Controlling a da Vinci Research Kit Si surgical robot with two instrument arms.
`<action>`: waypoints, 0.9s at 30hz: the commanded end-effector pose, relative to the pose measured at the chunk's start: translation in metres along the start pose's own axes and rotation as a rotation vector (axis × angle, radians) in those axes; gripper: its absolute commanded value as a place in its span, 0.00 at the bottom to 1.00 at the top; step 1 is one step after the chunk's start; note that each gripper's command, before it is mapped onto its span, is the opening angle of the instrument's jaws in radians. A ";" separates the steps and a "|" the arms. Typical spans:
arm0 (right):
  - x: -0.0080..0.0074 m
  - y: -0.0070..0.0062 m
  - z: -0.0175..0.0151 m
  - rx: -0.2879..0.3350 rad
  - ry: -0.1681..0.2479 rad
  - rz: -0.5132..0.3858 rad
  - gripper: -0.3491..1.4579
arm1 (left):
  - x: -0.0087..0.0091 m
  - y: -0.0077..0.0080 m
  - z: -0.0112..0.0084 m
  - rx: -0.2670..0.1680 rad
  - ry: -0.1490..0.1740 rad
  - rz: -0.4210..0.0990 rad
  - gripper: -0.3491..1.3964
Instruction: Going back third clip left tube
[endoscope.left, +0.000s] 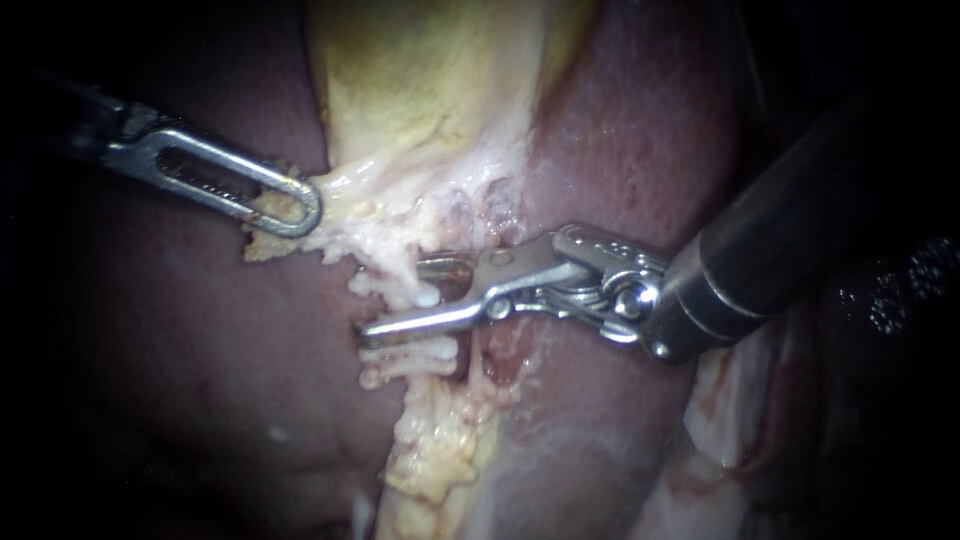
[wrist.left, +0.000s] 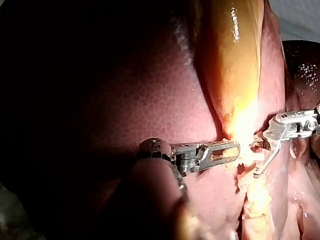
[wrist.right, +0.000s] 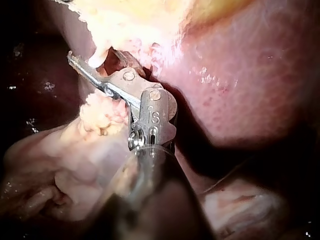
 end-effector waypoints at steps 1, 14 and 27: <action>0.0000 0.0001 -0.0002 0.000 -0.001 -0.002 0.47 | 0.0000 0.0000 0.0000 0.000 0.000 0.000 0.00; -0.0008 -0.0012 -0.0043 0.002 -0.009 -0.111 0.47 | -0.0001 0.0000 -0.0002 -0.001 -0.001 0.000 0.00; -0.0009 -0.0044 -0.0107 -0.061 -0.021 -0.317 0.47 | -0.0001 -0.0001 -0.0002 -0.001 -0.001 0.000 0.00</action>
